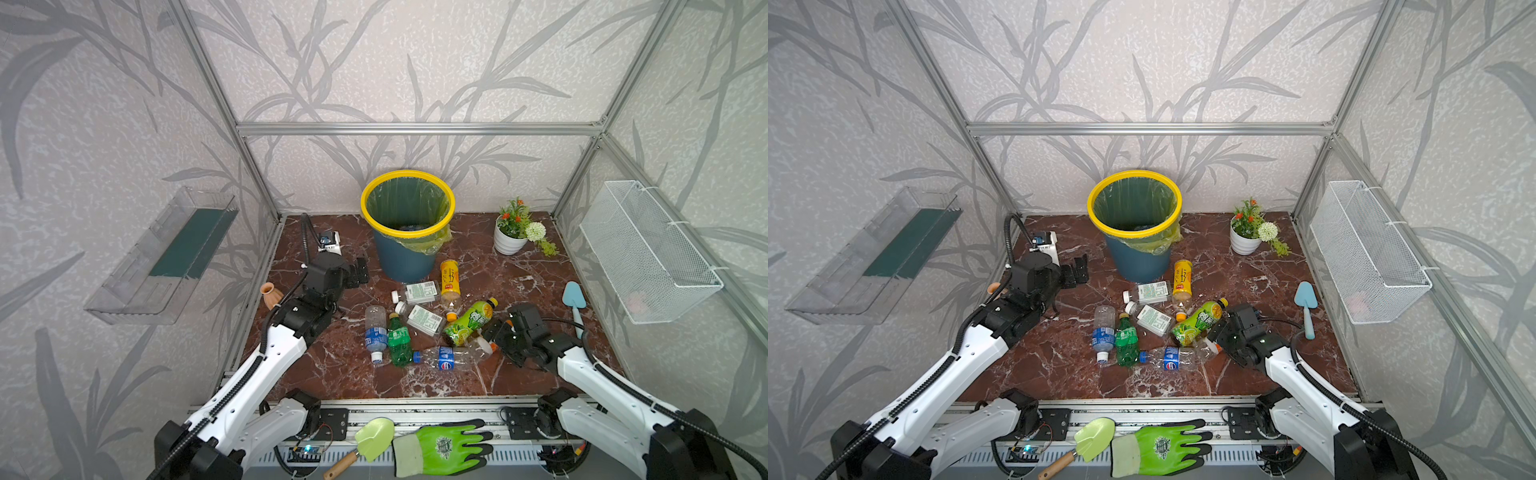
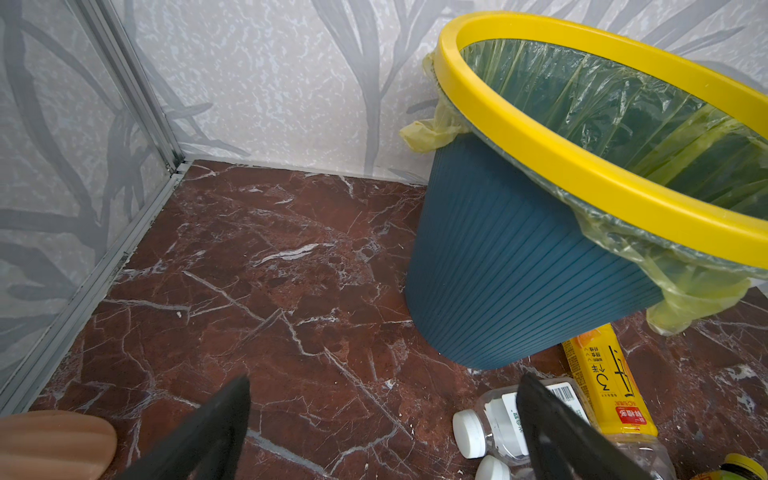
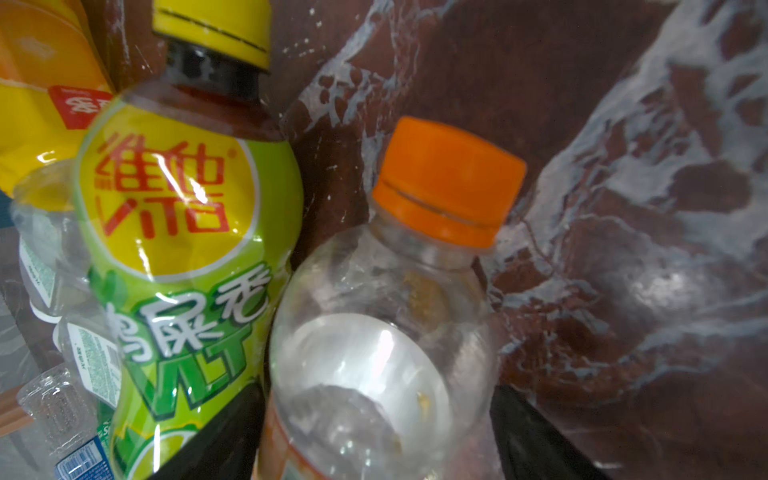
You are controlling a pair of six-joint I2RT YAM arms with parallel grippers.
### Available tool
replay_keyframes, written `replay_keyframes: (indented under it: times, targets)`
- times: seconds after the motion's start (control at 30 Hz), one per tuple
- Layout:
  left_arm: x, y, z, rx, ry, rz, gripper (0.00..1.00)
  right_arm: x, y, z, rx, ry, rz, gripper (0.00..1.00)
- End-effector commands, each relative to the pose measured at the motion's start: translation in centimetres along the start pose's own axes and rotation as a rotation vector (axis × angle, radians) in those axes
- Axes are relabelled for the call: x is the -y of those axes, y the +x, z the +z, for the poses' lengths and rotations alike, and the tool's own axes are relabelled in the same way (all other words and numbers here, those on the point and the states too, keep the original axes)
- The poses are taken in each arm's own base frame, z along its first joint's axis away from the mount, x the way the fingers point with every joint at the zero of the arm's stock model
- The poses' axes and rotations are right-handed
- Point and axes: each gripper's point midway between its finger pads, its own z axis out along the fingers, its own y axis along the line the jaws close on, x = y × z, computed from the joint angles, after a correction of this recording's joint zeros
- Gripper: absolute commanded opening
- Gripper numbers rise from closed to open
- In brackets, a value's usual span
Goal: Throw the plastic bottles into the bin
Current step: 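Grasp the clear orange-cap bottle with the right gripper, then lift the orange-cap bottle with the right gripper and drop it into the bin, then withdraw the right gripper while the left gripper reaches to the blue-label bottle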
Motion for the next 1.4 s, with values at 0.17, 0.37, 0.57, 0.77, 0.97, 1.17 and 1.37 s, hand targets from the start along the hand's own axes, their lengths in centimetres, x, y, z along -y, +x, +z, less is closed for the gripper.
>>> replay_keyframes:
  times: [0.17,0.37,0.57,0.77,0.97,1.17,1.37]
  targets:
    - [-1.0,0.0,-0.7,0.012,-0.036,-0.02,0.99,2.3,-0.7,1.2,0.065,0.088,0.018,0.73]
    - [-1.0,0.1,-0.7,0.007,-0.039,-0.02,0.99,1.9,-2.5,-0.3,0.159,0.084,-0.026,0.54]
    - [-2.5,0.3,-0.7,0.023,-0.117,-0.085,0.99,-1.6,-6.5,-5.2,0.411,-0.054,-0.153,0.53]
    - [-3.7,1.5,-0.5,0.011,-0.165,-0.127,0.99,-7.6,-13.4,-17.3,0.849,-0.321,-0.211,0.53]
    - [-4.1,4.0,-0.1,-0.078,-0.188,-0.133,0.99,-16.4,-18.1,-26.7,0.968,-0.537,-0.335,0.54]
    - [-3.3,7.5,0.3,-0.188,-0.141,-0.187,0.99,-29.4,-20.0,-28.5,0.794,-0.867,-0.424,0.53]
    - [-3.3,9.7,0.2,-0.244,-0.149,-0.228,0.98,-40.8,-15.4,-23.9,0.566,-0.862,-0.701,0.64]
